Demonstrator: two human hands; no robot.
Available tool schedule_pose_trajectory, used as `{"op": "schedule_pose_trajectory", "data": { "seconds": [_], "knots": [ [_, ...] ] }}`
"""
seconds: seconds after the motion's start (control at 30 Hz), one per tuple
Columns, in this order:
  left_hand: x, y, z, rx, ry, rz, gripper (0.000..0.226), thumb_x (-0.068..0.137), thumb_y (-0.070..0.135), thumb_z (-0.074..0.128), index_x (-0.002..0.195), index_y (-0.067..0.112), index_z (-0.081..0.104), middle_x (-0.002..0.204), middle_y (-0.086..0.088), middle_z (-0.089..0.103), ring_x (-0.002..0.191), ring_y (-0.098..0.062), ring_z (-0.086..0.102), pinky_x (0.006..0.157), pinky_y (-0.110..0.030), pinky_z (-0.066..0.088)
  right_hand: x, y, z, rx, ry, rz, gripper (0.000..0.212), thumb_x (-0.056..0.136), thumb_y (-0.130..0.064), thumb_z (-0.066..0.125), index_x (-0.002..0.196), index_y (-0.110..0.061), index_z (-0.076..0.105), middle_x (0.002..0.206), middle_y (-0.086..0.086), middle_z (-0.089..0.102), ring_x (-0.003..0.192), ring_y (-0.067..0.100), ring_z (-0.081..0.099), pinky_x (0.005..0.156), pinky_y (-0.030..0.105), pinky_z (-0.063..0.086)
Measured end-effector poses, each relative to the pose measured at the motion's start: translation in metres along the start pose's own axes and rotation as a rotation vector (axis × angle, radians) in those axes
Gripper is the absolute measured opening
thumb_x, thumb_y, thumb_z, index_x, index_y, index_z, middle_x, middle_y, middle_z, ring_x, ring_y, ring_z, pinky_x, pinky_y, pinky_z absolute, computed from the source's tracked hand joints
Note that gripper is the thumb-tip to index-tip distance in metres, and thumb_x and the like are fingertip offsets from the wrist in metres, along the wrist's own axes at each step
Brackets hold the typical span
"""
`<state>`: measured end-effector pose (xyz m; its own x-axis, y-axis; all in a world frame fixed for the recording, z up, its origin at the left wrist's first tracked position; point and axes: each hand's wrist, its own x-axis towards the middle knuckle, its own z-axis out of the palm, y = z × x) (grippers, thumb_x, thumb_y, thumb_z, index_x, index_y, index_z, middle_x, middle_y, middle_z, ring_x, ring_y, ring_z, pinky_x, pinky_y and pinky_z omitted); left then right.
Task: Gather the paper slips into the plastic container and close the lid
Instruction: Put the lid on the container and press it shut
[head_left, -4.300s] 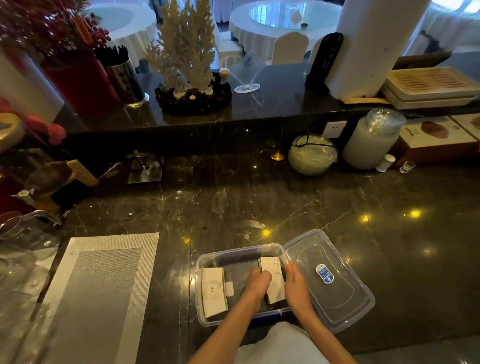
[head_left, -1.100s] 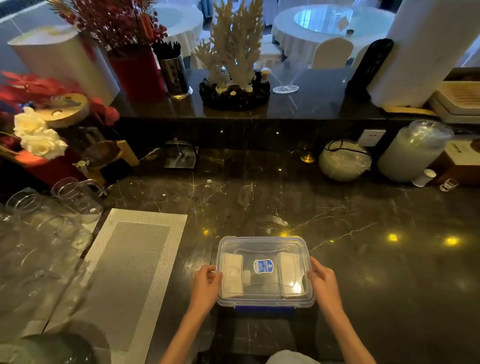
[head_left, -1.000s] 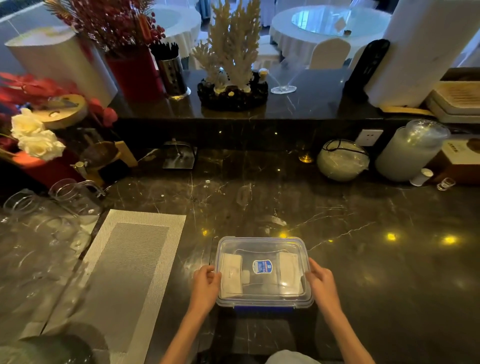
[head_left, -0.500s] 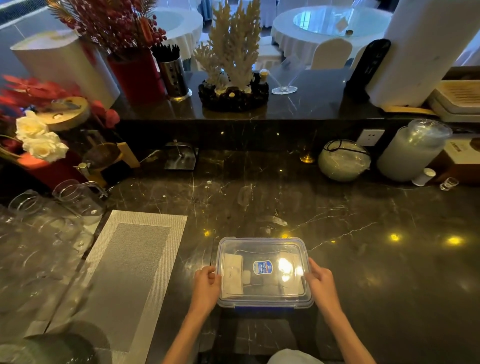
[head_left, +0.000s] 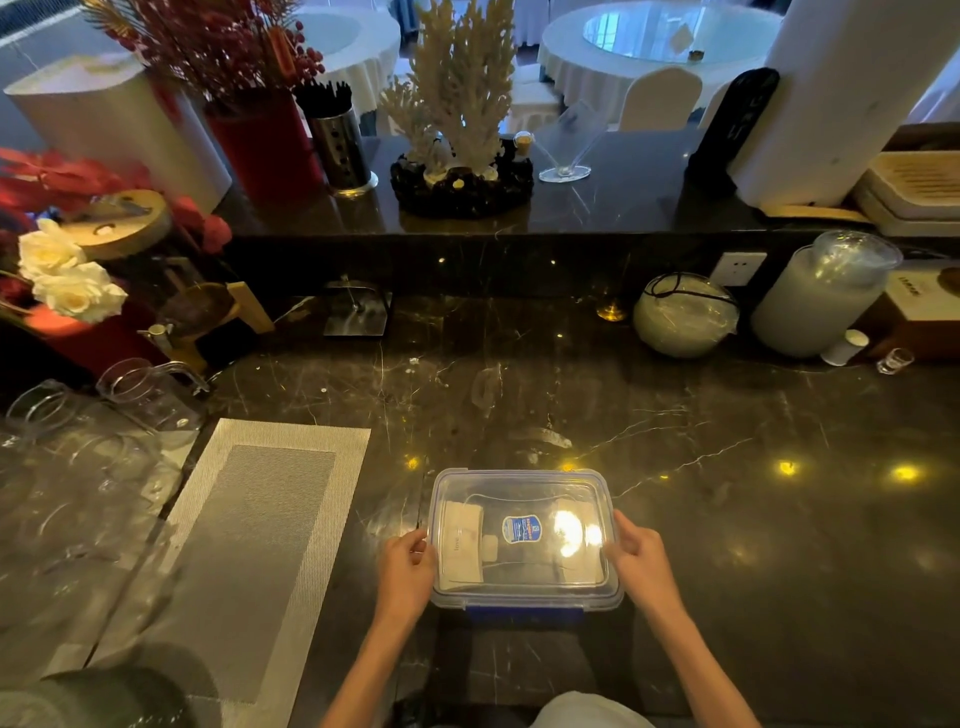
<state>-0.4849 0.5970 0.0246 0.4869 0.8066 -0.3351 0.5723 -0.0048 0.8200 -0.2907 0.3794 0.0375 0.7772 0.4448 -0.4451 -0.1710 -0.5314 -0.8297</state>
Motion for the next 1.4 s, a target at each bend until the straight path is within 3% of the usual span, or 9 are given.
{"op": "schedule_pose_trajectory", "data": {
  "seconds": [0.1,0.3,0.5,0.67,0.77,0.9,1.0,1.13,1.4],
  "knots": [
    [0.001,0.003,-0.001,-0.022,0.0,-0.012,0.027,0.092,0.011,0.063,0.118,0.003,0.067,0.085,0.022,0.055,0.081,0.002,0.062,0.051,0.0,0.046,0.0,-0.004,0.0,-0.003,0.007,-0.003,0.048,0.097,-0.01,0.057,0.143,-0.021,0.051,0.135,0.018,0.055,0.119,0.032,0.061,0.095,0.052,0.055],
    [0.003,0.007,-0.001,-0.013,-0.023,-0.045,0.037,0.093,0.013,0.063,0.129,0.007,0.06,0.086,0.019,0.056,0.067,0.012,0.06,0.05,-0.002,0.047,0.0,-0.01,-0.003,-0.02,0.001,0.001,0.046,0.096,-0.01,0.057,0.142,-0.02,0.053,0.136,0.017,0.055,0.12,0.031,0.061,0.095,0.051,0.055],
    [0.012,0.005,-0.005,0.035,-0.08,-0.062,0.038,0.095,0.013,0.061,0.132,0.008,0.058,0.093,0.015,0.06,0.08,0.006,0.059,0.055,-0.006,0.051,0.0,-0.014,-0.006,0.004,0.007,0.001,0.048,0.094,-0.006,0.06,0.14,-0.019,0.053,0.128,0.009,0.067,0.1,0.013,0.065,0.072,0.024,0.056],
    [0.015,0.009,-0.003,0.066,-0.077,-0.052,0.039,0.094,0.016,0.062,0.132,0.012,0.059,0.109,-0.003,0.064,0.095,-0.013,0.064,0.073,-0.019,0.056,0.001,-0.007,-0.003,-0.027,0.03,-0.024,0.045,0.095,-0.012,0.061,0.139,-0.02,0.055,0.131,0.007,0.066,0.109,0.016,0.066,0.066,0.017,0.055],
    [0.017,0.007,-0.004,0.066,-0.085,-0.057,0.036,0.093,0.016,0.063,0.128,0.012,0.061,0.11,-0.004,0.064,0.094,-0.013,0.062,0.066,-0.014,0.051,0.003,-0.002,-0.003,-0.038,0.036,-0.016,0.046,0.095,-0.01,0.061,0.14,-0.02,0.054,0.135,0.007,0.063,0.114,0.018,0.064,0.065,0.014,0.053],
    [0.021,0.012,-0.002,0.209,-0.122,-0.023,0.049,0.093,0.014,0.06,0.14,0.015,0.046,0.133,-0.011,0.051,0.121,-0.026,0.054,0.1,-0.038,0.049,0.005,-0.005,-0.005,-0.213,0.032,0.032,0.051,0.096,-0.021,0.06,0.145,-0.024,0.047,0.142,0.009,0.054,0.123,0.024,0.058,0.091,0.033,0.055],
    [0.025,0.02,0.004,0.499,-0.087,0.248,0.06,0.097,0.031,0.048,0.151,0.029,0.023,0.158,0.0,0.023,0.148,-0.023,0.019,0.12,-0.046,0.016,0.007,-0.008,0.005,-0.664,0.154,-0.131,0.065,0.098,-0.046,0.047,0.155,-0.023,0.026,0.16,0.005,0.03,0.148,0.026,0.028,0.118,0.043,0.028],
    [0.038,0.032,0.028,0.83,-0.114,0.552,0.06,0.1,0.049,0.014,0.156,0.034,0.001,0.164,0.004,-0.012,0.151,-0.019,-0.016,0.122,-0.048,-0.011,0.023,-0.013,0.036,-0.98,0.129,-0.401,0.076,0.094,-0.068,0.007,0.158,-0.027,-0.001,0.165,-0.001,-0.009,0.153,0.025,-0.014,0.123,0.044,-0.005],
    [0.049,0.006,0.054,0.983,-0.135,0.561,0.064,0.098,0.057,0.025,0.156,0.032,0.011,0.166,-0.003,0.007,0.153,-0.024,0.002,0.122,-0.049,-0.001,0.038,0.005,0.059,-1.037,0.093,-0.363,0.072,0.094,-0.069,0.026,0.157,-0.036,0.012,0.166,0.002,0.012,0.154,0.028,0.002,0.123,0.054,0.009]
  ]
}}
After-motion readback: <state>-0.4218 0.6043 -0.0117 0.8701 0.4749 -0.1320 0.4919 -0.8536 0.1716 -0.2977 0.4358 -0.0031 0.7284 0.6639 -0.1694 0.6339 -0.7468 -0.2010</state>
